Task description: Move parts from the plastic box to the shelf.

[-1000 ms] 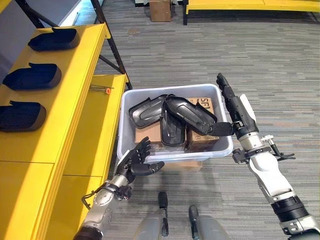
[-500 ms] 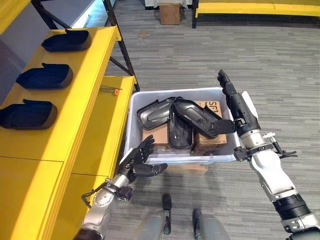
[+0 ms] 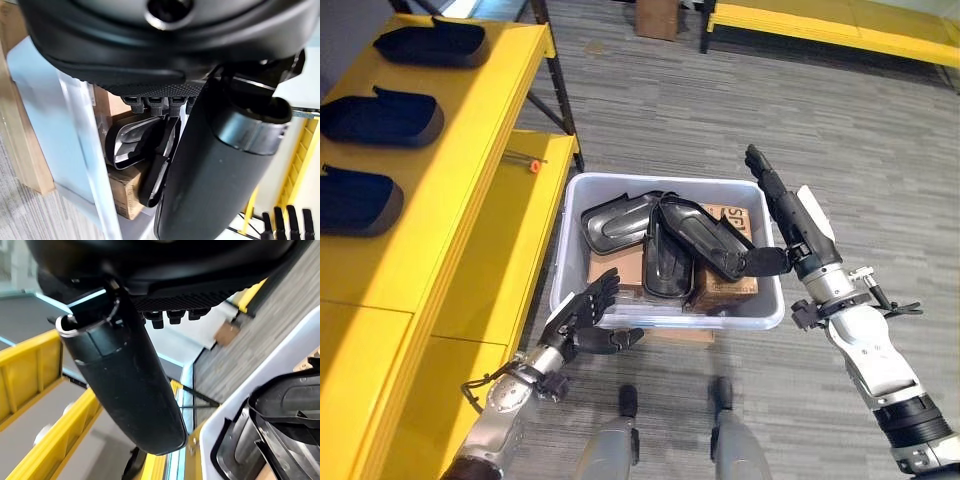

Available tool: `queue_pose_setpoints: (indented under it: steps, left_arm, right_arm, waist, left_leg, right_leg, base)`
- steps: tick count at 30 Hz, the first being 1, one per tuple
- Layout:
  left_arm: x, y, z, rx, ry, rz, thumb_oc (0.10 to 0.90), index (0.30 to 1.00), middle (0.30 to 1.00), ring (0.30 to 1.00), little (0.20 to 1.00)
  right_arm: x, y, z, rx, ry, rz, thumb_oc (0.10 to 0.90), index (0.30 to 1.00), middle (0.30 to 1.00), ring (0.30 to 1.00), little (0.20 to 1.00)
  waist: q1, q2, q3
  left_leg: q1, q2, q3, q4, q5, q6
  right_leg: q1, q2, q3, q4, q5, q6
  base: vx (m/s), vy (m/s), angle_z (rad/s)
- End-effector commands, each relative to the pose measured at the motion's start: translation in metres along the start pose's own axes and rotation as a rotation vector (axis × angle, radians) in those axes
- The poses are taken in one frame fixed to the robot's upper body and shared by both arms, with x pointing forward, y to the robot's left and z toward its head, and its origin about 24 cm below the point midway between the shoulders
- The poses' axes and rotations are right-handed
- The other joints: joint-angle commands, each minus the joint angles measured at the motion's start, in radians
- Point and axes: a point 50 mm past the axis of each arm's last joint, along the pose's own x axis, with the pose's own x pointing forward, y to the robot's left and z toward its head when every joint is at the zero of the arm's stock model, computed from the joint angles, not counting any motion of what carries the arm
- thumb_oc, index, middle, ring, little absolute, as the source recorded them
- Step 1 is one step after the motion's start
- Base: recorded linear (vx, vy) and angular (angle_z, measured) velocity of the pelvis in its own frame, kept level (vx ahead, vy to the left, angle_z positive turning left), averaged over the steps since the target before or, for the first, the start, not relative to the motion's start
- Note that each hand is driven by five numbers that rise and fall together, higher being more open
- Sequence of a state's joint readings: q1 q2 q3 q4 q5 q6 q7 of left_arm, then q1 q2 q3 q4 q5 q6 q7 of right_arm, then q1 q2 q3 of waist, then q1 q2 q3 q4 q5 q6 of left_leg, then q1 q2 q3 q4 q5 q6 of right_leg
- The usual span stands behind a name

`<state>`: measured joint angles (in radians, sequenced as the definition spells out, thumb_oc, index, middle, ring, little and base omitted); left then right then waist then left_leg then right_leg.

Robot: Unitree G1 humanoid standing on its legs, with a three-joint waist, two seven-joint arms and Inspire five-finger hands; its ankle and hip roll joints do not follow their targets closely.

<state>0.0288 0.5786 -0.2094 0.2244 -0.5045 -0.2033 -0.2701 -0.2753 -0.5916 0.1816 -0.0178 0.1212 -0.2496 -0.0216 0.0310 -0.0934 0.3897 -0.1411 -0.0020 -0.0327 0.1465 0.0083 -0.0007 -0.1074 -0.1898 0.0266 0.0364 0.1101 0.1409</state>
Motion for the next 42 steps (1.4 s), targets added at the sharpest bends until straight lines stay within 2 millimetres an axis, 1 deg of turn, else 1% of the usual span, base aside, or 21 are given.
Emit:
queue_pose_setpoints:
  steps: [1, 5, 8, 10, 12, 13, 16, 17, 19, 20, 22, 25, 27, 32, 37, 42]
  left_arm:
    - [0.012, -0.018, 0.039, 0.009, -0.212, -0.102, 0.9, 1.0, 1.0, 1.0, 1.0]
    - [0.01, -0.023, 0.033, -0.022, -0.192, -0.114, 0.9, 1.0, 1.0, 1.0, 1.0]
    - [0.008, -0.023, 0.03, -0.036, -0.176, -0.105, 0.9, 1.0, 1.0, 1.0, 1.0]
    - [0.007, -0.022, 0.029, -0.048, -0.165, -0.102, 0.9, 1.0, 1.0, 1.0, 1.0]
    - [0.007, -0.02, 0.029, -0.041, -0.16, -0.105, 0.9, 1.0, 1.0, 1.0, 1.0]
    - [0.009, -0.017, 0.034, -0.022, -0.163, -0.109, 0.9, 1.0, 1.0, 1.0, 1.0]
    - [0.012, -0.015, 0.042, 0.002, -0.183, -0.124, 0.9, 1.0, 1.0, 1.0, 1.0]
    - [0.014, -0.014, 0.052, 0.026, -0.216, -0.133, 0.9, 1.0, 1.0, 1.0, 1.0]
    - [0.015, -0.014, 0.056, 0.033, -0.231, -0.136, 0.9, 1.0, 1.0, 1.0, 1.0]
    - [0.017, -0.013, 0.062, 0.031, -0.256, -0.133, 0.9, 1.0, 1.0, 1.0, 1.0]
    - [0.016, -0.013, 0.067, 0.034, -0.272, -0.139, 0.9, 1.0, 1.0, 1.0, 1.0]
    - [0.012, -0.009, 0.075, 0.04, -0.299, -0.145, 0.9, 1.0, 1.0, 1.0, 1.0]
    - [0.009, -0.007, 0.078, 0.039, -0.307, -0.143, 0.9, 1.0, 1.0, 1.0, 1.0]
    - [0.004, -0.002, 0.085, 0.025, -0.311, -0.134, 0.9, 1.0, 1.0, 1.0, 1.0]
    - [0.002, -0.001, 0.086, 0.037, -0.314, -0.129, 0.9, 1.0, 1.0, 1.0, 1.0]
    - [-0.001, 0.001, 0.09, 0.025, -0.323, -0.119, 0.9, 1.0, 1.0, 1.0, 1.0]
  right_arm:
    - [0.015, -0.029, 0.043, -0.054, -0.216, -0.082, 0.9, 1.0, 1.0, 1.0, 1.0]
    - [0.01, -0.032, 0.04, -0.083, -0.197, -0.055, 0.9, 1.0, 1.0, 1.0, 1.0]
    - [0.009, -0.033, 0.042, -0.143, -0.199, -0.019, 0.9, 1.0, 1.0, 1.0, 1.0]
    - [0.009, -0.034, 0.045, -0.237, -0.213, 0.031, 0.9, 1.0, 1.0, 1.0, 1.0]
    - [0.013, -0.037, 0.051, -0.314, -0.231, 0.066, 0.9, 1.0, 1.0, 1.0, 1.0]
    - [0.027, -0.043, 0.067, -0.448, -0.299, 0.064, 0.9, 1.0, 1.0, 1.0, 1.0]
    - [0.043, -0.057, 0.088, -0.571, -0.36, 0.066, 0.9, 1.0, 1.0, 1.0, 1.0]
    - [0.055, -0.065, 0.113, -0.805, -0.47, 0.053, 0.9, 1.0, 1.0, 1.0, 1.0]
    - [0.061, -0.069, 0.125, -0.892, -0.517, 0.048, 0.9, 1.0, 1.0, 1.0, 1.0]
    - [0.067, -0.067, 0.137, -1.097, -0.606, 0.063, 0.9, 1.0, 1.0, 1.0, 1.0]
    - [0.072, -0.069, 0.143, -1.239, -0.647, 0.073, 0.9, 1.0, 1.0, 1.0, 1.0]
    - [0.08, -0.075, 0.146, -1.345, -0.632, 0.088, 0.9, 1.0, 1.0, 1.0, 1.0]
    - [0.082, -0.081, 0.146, -1.366, -0.614, 0.08, 0.9, 1.0, 1.0, 1.0, 1.0]
    - [0.082, -0.086, 0.135, -1.351, -0.563, 0.079, 0.9, 1.0, 1.0, 1.0, 1.0]
    - [0.08, -0.089, 0.127, -1.344, -0.509, 0.069, 0.9, 1.0, 1.0, 1.0, 1.0]
    - [0.071, -0.103, 0.122, -1.344, -0.421, 0.012, 0.9, 1.0, 1.0, 1.0, 1.0]
  waist:
    - [-0.014, 0.037, -0.076]
    - [-0.032, 0.049, -0.087]
    - [-0.041, 0.054, -0.092]
    - [-0.044, 0.055, -0.091]
    - [-0.041, 0.055, -0.082]
    - [-0.035, 0.055, -0.059]
    - [-0.021, 0.06, -0.02]
    - [-0.009, 0.075, 0.025]
    - [-0.002, 0.084, 0.047]
    - [0.006, 0.097, 0.073]
    - [0.019, 0.106, 0.093]
    - [0.032, 0.113, 0.119]
    - [0.038, 0.114, 0.13]
    - [0.038, 0.114, 0.13]
    - [0.03, 0.115, 0.13]
    - [0.009, 0.114, 0.13]
  left_leg:
    - [0.095, 0.044, 0.019, 0.011, -0.187, 0.028]
    - [0.133, 0.074, 0.035, -0.043, -0.151, 0.007]
    - [0.147, 0.088, 0.043, -0.06, -0.139, -0.002]
    - [0.151, 0.098, 0.043, -0.064, -0.134, -0.007]
    - [0.143, 0.107, 0.042, -0.06, -0.128, -0.011]
    - [0.116, 0.117, 0.032, -0.04, -0.125, -0.016]
    - [0.068, 0.119, 0.016, -0.009, -0.119, -0.022]
    - [-0.007, 0.113, -0.004, 0.036, -0.115, -0.024]
    - [-0.048, 0.109, -0.014, 0.06, -0.111, -0.026]
    - [-0.105, 0.103, -0.025, 0.095, -0.109, -0.028]
    - [-0.153, 0.096, -0.036, 0.122, -0.105, -0.029]
    - [-0.223, 0.097, -0.049, 0.157, -0.098, -0.033]
    - [-0.254, 0.1, -0.054, 0.172, -0.094, -0.035]
    - [-0.337, 0.111, -0.058, 0.211, -0.095, -0.034]
    - [-0.386, 0.12, -0.055, 0.229, -0.092, -0.034]
    - [-0.42, 0.13, -0.044, 0.236, -0.091, -0.035]
  right_leg:
    - [-0.001, -0.003, -0.005, 0.03, -0.043, 0.027]
    - [0.024, 0.01, -0.024, 0.034, -0.078, 0.017]
    - [0.027, 0.016, -0.027, 0.048, -0.095, 0.009]
    - [0.024, 0.018, -0.029, 0.062, -0.105, 0.006]
    - [0.017, 0.02, -0.033, 0.079, -0.114, 0.005]
    - [-0.002, 0.024, -0.04, 0.11, -0.133, -0.002]
    - [-0.038, 0.025, -0.05, 0.151, -0.15, -0.01]
    - [-0.105, 0.026, -0.049, 0.21, -0.169, -0.023]
    - [-0.143, 0.027, -0.049, 0.242, -0.177, -0.03]
    - [-0.194, 0.026, -0.048, 0.285, -0.191, -0.04]
    - [-0.236, 0.024, -0.049, 0.318, -0.202, -0.047]
    - [-0.297, 0.027, -0.054, 0.367, -0.222, -0.06]
    - [-0.325, 0.029, -0.057, 0.392, -0.231, -0.065]
    - [-0.402, 0.032, -0.06, 0.439, -0.249, -0.078]
    - [-0.45, 0.036, -0.057, 0.461, -0.253, -0.083]
    - [-0.488, 0.039, -0.052, 0.473, -0.256, -0.085]
  base:
    - [0.1, -0.126, -0.06]
    - [0.11, -0.054, -0.14]
    - [0.1, -0.025, -0.02]
    - [0.11, -0.052, -0.04]
    - [0.04, -0.113, 0.05]
    - [-0.01, -0.15, 0.1]
    - [-0.12, -0.11, 0.15]
    - [-0.21, -0.087, 0.17]
    - [-0.18, -0.07, 0.15]
    - [-0.16, -0.076, 0.12]
    - [-0.12, -0.088, 0.12]
    - [-0.09, -0.13, 0.19]
    - [-0.04, -0.144, 0.15]
    - [-0.03, -0.111, 0.08]
    - [-0.03, -0.034, -0.02]
    - [-0.02, -0.009, -0.02]
